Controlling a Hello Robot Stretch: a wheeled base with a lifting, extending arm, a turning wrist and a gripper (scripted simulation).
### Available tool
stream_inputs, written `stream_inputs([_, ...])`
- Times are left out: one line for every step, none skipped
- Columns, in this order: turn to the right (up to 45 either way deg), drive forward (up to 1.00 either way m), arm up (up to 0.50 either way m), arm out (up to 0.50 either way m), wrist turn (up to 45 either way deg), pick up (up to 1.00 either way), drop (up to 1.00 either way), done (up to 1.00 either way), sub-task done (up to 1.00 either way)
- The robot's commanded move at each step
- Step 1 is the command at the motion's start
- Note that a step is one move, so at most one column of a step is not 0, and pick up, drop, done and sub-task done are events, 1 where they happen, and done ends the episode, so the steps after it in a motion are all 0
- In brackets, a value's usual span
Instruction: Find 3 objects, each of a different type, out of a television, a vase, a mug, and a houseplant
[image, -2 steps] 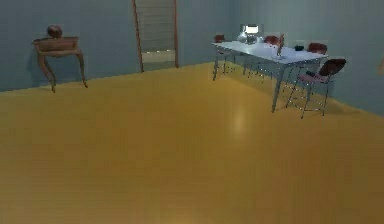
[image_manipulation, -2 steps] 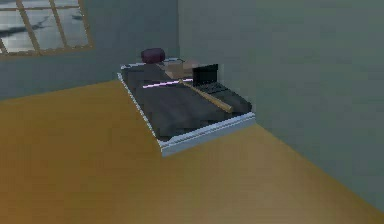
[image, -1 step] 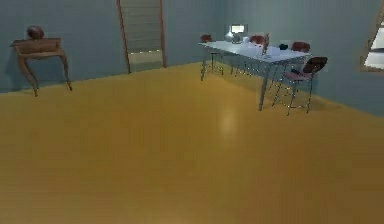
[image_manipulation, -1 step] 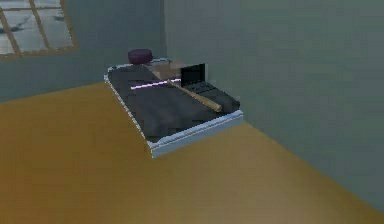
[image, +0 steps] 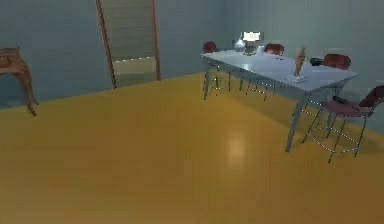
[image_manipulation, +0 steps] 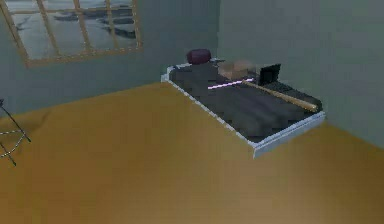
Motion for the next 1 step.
stream_inputs([0.0,1.0,0.0,0.0,0.0,0.0,0.0,0.0,0.0])
